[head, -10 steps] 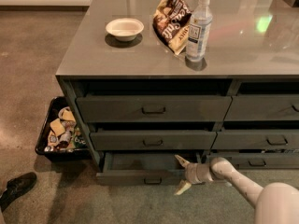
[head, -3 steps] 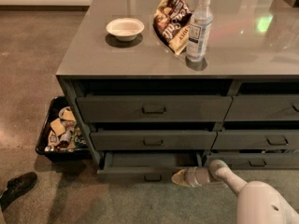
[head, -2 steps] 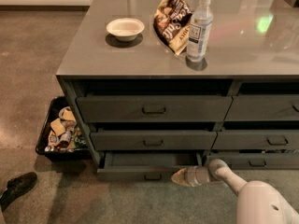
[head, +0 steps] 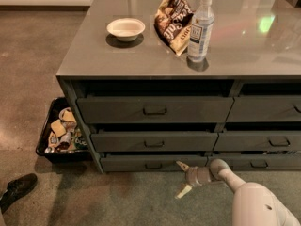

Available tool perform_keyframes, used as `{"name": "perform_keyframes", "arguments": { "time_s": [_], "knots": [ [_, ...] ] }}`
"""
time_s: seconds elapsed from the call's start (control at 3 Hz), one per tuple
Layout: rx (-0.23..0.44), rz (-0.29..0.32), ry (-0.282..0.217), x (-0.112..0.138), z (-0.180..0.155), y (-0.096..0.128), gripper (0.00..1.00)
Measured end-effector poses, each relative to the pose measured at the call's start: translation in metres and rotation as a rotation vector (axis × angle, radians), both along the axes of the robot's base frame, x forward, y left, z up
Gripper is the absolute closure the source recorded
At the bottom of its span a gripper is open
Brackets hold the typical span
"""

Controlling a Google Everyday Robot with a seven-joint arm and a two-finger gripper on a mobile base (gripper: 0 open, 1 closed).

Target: Close bottom drawer

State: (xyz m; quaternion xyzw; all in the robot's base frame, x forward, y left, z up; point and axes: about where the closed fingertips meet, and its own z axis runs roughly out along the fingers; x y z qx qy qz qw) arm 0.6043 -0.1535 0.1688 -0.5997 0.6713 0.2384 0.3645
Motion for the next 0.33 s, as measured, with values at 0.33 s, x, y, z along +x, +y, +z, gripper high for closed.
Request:
{"name": "perform_keyframes", "arguments": {
  "time_s": [0.33],
  "knots": [
    [0.000,0.000,0.000,0.0000,0.0000,0.0000,0.00]
  ]
}}
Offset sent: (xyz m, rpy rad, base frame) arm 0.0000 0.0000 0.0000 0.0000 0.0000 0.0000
